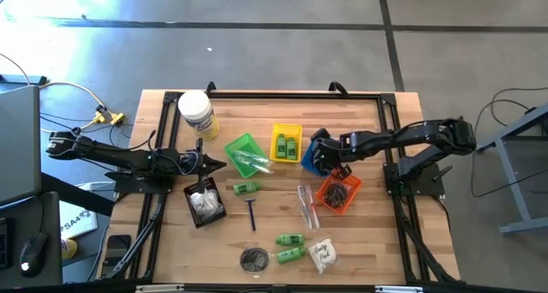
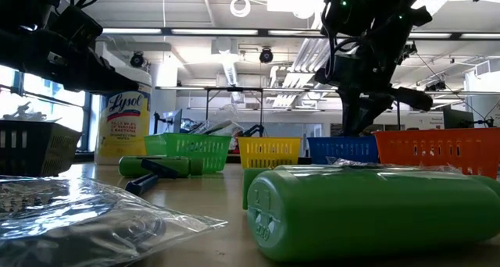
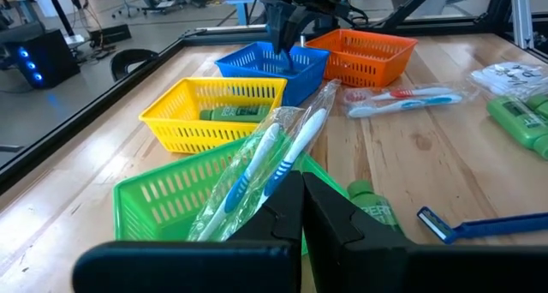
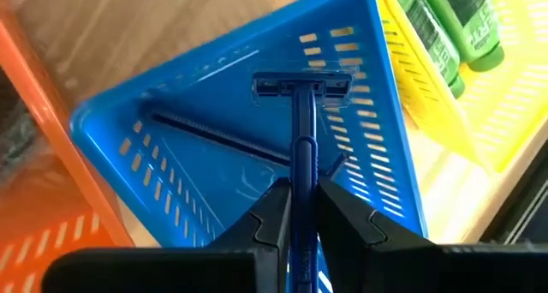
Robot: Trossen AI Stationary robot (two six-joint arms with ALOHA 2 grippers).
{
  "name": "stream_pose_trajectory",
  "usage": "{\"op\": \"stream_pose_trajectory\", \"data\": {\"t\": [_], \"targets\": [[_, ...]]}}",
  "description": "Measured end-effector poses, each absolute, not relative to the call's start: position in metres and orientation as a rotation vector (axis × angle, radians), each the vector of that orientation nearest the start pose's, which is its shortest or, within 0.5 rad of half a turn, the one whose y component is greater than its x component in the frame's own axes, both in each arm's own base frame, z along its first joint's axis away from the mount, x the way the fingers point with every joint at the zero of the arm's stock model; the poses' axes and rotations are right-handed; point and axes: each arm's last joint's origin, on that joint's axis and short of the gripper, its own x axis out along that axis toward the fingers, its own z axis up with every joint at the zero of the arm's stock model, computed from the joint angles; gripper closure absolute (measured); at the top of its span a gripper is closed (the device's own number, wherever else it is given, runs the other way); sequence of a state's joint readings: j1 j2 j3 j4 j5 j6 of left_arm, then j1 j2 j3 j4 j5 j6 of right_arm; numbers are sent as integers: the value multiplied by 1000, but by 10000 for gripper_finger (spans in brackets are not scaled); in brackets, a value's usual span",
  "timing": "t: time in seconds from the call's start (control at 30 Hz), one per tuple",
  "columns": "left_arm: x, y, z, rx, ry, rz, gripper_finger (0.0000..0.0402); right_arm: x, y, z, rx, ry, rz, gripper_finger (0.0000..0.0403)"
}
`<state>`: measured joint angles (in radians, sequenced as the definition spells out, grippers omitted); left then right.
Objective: Pick & Place Travel size toiletries
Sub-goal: Put the razor into the blue bin, then put the hairbrush into the orange bin
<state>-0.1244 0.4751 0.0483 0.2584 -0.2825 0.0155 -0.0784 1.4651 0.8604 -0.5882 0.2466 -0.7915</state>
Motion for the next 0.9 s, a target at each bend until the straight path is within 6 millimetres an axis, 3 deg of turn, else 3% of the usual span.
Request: {"op": "stream_pose_trajectory", "data": {"t": [0.47, 0.63, 0.73, 0.9], "targets": [[127, -8, 161, 29, 165, 158, 402, 264, -27, 188, -762, 1217, 218, 307], [127, -8, 161, 29, 165, 158, 402, 267, -29, 192, -776, 1192, 78, 289], [127, -8, 161, 29, 165, 158, 402, 268, -28, 206, -661, 1061, 77, 288], [127, -8, 161, 27, 171, 158, 402, 258, -20, 260, -409, 639, 175, 314]]}}
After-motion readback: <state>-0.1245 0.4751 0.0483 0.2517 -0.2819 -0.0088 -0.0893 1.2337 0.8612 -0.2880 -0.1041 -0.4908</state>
